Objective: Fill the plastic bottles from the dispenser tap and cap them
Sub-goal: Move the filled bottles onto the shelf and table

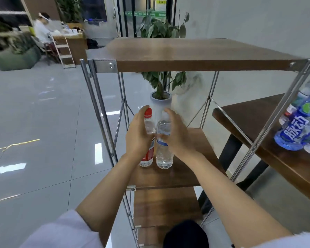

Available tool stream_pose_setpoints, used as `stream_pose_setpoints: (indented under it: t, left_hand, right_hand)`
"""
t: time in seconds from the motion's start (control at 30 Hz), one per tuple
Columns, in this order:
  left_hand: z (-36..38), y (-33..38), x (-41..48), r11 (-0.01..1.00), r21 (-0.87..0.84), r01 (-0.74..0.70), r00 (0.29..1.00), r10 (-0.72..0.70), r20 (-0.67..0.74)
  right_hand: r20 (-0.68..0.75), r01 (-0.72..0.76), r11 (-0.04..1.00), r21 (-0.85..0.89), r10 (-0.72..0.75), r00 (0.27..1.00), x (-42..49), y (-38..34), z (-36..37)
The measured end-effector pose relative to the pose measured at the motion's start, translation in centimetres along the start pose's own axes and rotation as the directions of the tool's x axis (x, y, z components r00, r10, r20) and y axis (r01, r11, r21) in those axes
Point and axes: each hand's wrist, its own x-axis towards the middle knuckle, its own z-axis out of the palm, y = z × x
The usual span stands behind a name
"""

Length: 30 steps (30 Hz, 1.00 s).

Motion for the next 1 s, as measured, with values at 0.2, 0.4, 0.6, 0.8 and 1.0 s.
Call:
stream_pose_setpoints:
  t: [0.2, 0.4, 0.6, 0.8, 1.0]
  left_hand:
    - [1.1, -1.0, 2.5, 0.994, -0.034, 0.1, 0.99, -0.103, -0.097]
    - [2.2, -2.5, 5.2, 0.986, -0.06, 0.156, 0.969, -0.165, -0.183]
    - [3.6, -3.8, 7.5, 0.983, -0.079, 0.164, 0.959, -0.178, -0.222]
    - [4.6, -4.7, 9.5, 0.987, -0.066, 0.145, 0.958, -0.157, -0.241]
    - [5.1, -5.1, 10.5, 0.988, -0.053, 0.145, 0.955, -0.154, -0.253]
  right_hand:
    - [-0.014, 0.08, 0.997, 0.019, -0.08, 0.997, 3.1, 1.8, 1.6]
    - [-0.024, 0.078, 0.997, 0.03, -0.077, 0.997, 6.1, 2.9, 2.8]
    - [-0.018, 0.086, 0.996, 0.007, -0.086, 0.996, 8.9, 3.8, 4.6]
    - [-0.056, 0.123, 0.992, 0.002, -0.122, 0.991, 11.1, 4.7, 6.0]
    - [-0.076, 0.116, 0.993, 0.014, -0.115, 0.99, 12.7, 5.3, 6.7]
